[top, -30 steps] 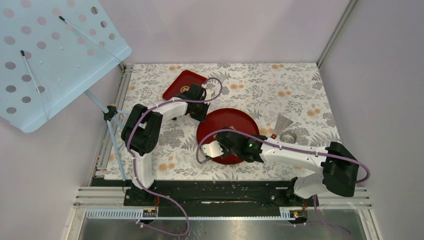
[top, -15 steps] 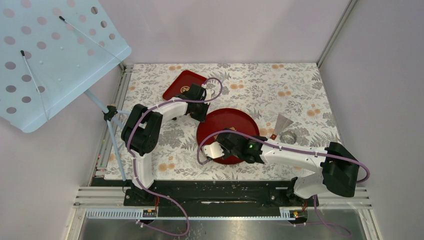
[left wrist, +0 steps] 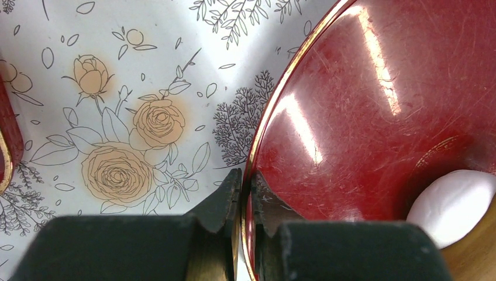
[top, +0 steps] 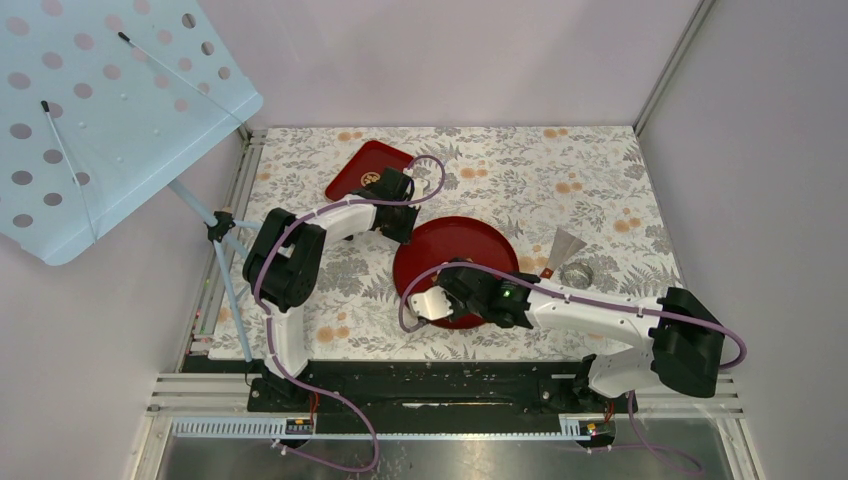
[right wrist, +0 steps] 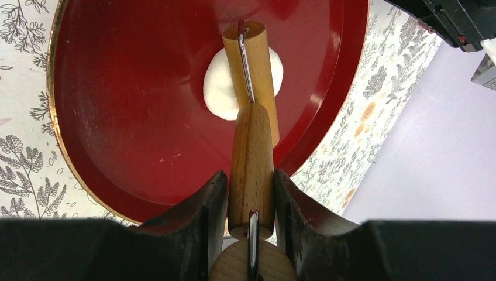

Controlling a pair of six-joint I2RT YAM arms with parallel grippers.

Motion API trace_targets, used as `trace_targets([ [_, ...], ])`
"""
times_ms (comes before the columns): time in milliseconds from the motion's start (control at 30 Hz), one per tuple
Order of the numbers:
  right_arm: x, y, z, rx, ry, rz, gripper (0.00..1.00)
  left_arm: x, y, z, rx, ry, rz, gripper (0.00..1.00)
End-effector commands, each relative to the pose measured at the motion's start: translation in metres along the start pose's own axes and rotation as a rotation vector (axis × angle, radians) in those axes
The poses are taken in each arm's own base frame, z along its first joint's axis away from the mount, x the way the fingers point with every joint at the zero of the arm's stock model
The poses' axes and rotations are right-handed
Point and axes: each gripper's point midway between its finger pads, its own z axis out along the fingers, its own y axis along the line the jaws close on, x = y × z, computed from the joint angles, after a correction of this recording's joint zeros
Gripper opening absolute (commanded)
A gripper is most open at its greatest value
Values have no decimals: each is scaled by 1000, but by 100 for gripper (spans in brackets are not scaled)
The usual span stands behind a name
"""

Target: Roll out the dumpling wrappers from the dough

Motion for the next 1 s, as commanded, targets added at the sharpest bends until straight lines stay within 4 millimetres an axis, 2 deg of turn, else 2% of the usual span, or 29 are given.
trace_targets([
  [0, 44, 92, -4, -350, 144, -45, 0, 8, 9, 9, -70, 29, 8, 0],
  [967, 50, 102, -20, -415, 151, -49, 0, 10, 8, 10, -73, 32, 16, 0],
])
